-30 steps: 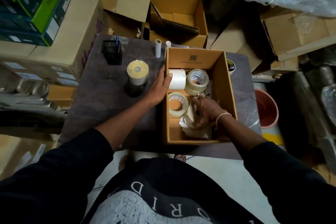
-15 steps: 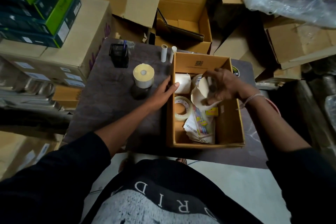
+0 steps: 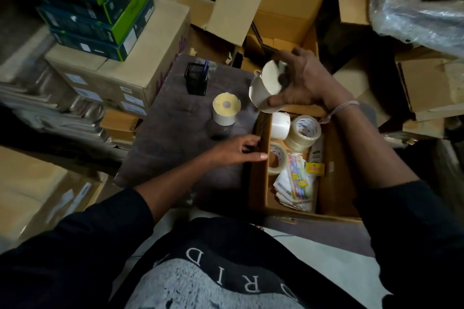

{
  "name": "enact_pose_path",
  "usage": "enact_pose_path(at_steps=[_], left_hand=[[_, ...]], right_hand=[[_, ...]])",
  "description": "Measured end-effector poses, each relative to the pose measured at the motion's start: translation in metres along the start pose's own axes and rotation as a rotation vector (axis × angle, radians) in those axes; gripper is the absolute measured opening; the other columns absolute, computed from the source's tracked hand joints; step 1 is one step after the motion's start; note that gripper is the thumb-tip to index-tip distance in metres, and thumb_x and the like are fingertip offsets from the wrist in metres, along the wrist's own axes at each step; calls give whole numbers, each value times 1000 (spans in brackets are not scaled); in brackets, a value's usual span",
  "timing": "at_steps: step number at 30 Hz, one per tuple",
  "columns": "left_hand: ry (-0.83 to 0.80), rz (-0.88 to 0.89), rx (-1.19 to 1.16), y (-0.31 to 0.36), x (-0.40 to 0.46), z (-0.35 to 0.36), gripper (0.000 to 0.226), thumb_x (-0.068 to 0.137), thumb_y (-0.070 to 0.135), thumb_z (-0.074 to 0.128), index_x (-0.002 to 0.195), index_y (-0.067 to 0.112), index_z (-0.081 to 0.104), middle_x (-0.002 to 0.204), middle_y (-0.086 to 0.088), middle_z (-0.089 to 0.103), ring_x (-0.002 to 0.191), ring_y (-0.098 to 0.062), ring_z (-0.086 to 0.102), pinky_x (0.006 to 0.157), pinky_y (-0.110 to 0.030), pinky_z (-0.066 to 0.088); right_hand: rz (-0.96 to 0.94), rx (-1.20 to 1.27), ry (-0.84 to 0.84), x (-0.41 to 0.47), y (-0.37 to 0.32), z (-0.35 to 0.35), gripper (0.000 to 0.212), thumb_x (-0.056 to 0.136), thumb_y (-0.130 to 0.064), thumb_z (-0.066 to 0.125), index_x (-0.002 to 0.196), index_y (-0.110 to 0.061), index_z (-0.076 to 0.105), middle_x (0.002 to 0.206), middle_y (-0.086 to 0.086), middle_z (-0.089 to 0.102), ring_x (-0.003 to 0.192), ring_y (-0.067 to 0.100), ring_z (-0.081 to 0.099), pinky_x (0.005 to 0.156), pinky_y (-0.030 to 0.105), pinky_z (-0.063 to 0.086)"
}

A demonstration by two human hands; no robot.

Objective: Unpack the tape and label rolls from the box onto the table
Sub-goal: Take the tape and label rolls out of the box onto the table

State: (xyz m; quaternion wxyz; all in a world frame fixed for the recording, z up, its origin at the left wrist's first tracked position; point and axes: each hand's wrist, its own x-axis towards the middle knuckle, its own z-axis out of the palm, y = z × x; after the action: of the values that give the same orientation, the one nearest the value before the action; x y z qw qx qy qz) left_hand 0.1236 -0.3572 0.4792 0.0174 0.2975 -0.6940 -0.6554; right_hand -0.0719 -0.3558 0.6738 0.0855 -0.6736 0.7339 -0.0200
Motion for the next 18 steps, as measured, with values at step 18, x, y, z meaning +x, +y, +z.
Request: enact_pose_path(at_steps=[18], left_hand=[[156,-149,47,-101,-82,-86,80,79,27,86,145,2,48,141,-11,59,127,-14,59,106,-32,50]], right_hand=[[-103,30,-182,131,-128,192,81,53,-56,84,111,-11,50,114,15,57,99,36,54,82,39,43]])
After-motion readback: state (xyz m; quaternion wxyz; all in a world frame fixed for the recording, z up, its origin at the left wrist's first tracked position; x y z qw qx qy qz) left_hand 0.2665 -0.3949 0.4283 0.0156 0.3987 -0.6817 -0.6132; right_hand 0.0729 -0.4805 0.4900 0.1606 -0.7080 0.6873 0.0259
